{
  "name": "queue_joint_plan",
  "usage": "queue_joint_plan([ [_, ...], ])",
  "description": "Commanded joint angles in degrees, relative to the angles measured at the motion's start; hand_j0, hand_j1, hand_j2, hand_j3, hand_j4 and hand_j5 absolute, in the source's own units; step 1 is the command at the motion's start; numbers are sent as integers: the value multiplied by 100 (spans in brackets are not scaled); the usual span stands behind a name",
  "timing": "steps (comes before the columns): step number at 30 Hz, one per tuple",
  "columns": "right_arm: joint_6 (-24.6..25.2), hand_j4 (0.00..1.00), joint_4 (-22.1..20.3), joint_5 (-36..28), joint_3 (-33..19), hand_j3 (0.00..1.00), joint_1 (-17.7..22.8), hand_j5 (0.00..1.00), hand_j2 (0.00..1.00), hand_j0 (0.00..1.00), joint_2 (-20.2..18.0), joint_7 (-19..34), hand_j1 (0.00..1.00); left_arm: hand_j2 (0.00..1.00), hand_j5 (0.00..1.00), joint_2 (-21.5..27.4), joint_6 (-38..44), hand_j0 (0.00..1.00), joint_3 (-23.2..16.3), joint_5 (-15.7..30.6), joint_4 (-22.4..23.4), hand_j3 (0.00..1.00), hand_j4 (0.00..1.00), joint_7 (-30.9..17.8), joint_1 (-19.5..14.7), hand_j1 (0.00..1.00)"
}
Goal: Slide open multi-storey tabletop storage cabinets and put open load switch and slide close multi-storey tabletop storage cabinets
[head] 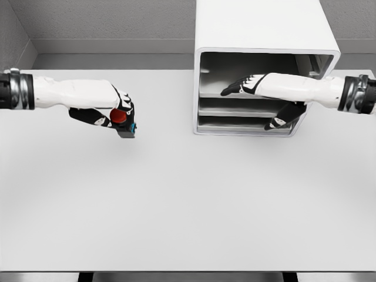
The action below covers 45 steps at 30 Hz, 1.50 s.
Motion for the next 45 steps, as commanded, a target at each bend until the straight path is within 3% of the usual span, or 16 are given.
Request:
queue_joint_plan([
  [1, 21, 100, 153, -36, -33, 100, 0, 100, 100, 100, 47, 38, 100, 41, 41, 39, 16, 41, -12, 29, 1, 41, 41, 0, 0, 41],
  [4, 12, 100, 390, -36, -86, 100, 0, 100, 100, 100, 179, 83, 100, 41, 41, 39, 16, 41, -12, 29, 1, 41, 41, 0, 0, 41],
  [17, -6, 100, 478, 35, -86, 100, 167, 100, 100, 100, 355, 135, 100, 41, 41, 12, 16, 41, -3, 38, 9, 41, 41, 0, -26, 41],
  [24, 21, 100, 1084, 140, -147, 100, 123, 100, 100, 100, 671, 144, 100, 41, 41, 12, 16, 41, -3, 46, 1, 41, 41, 9, -35, 41],
  [38, -122, 100, 970, 333, -217, 100, 404, 100, 100, 100, 662, 179, 100, 41, 41, -5, 16, 41, 6, 64, -219, 41, 41, 0, -105, 41],
  [45, -122, 100, 592, 333, -261, 100, 466, 100, 100, 100, 469, 179, 100, 38, 38, 21, 16, 38, 67, 55, -289, 38, 38, -79, -193, 38],
])
